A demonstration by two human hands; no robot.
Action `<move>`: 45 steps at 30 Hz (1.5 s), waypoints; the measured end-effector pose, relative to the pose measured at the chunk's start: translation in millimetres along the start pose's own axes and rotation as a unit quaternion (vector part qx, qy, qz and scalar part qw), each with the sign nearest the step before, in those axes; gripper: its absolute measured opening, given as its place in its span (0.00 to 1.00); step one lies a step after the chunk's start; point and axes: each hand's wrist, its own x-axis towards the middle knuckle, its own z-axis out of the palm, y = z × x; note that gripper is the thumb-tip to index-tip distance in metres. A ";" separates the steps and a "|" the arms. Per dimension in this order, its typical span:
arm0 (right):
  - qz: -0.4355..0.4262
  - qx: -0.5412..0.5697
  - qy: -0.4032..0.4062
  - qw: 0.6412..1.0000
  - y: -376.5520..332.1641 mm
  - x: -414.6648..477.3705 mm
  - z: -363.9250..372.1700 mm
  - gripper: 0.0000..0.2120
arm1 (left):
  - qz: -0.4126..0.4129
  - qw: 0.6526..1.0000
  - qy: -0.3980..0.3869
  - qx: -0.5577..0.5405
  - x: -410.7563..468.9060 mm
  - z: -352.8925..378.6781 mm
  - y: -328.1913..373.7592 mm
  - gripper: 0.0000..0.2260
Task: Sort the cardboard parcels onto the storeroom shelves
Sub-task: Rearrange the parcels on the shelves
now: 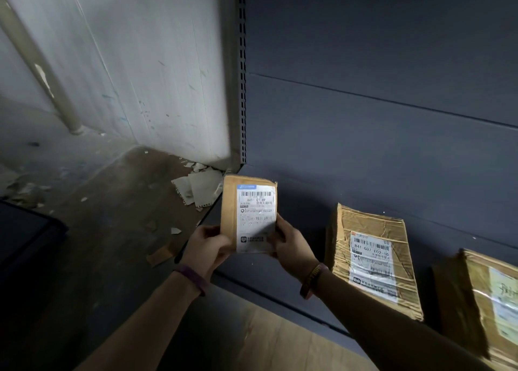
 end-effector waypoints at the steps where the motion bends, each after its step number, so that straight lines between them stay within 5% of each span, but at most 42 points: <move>1: -0.018 -0.001 0.007 1.000 -1.7 -1.2 -1.7 0.24 | 0.007 1.000 -0.005 -0.001 -2.2 0.0 1.7 0.11; 10: -0.052 -0.012 0.014 0.998 -7.9 -14.1 -3.7 0.25 | 0.035 0.999 0.001 0.006 -16.9 2.5 7.6 0.13; 15: 0.029 0.016 0.009 0.999 0.3 -20.7 4.6 0.15 | 0.015 1.000 0.008 0.018 -10.6 -4.8 0.6 0.06; 20: 0.092 0.019 -0.021 0.995 9.8 -23.0 15.7 0.15 | 0.016 0.994 0.001 0.107 0.1 -7.1 -18.3 0.05; 29: 0.117 -0.056 -0.040 0.991 3.0 -19.2 9.8 0.17 | 0.012 0.982 0.020 0.189 10.4 -0.4 -23.0 0.17; 33: 0.030 -0.120 0.003 0.992 -26.7 -24.4 -23.8 0.13 | 0.201 0.921 0.169 0.289 -8.4 20.4 10.1 0.13; 37: 0.012 -0.176 0.144 0.974 -31.9 -51.1 -84.2 0.18 | 0.231 0.955 0.036 0.184 -42.3 89.2 13.7 0.07; 41: 0.077 -0.239 0.211 0.945 5.4 -100.1 -143.3 0.18 | 0.177 0.937 -0.136 0.269 -68.0 142.7 -15.8 0.17; 45: 0.184 -0.210 0.183 0.943 38.6 -126.2 -174.0 0.18 | 0.121 0.898 -0.186 0.379 -68.7 166.9 -33.9 0.24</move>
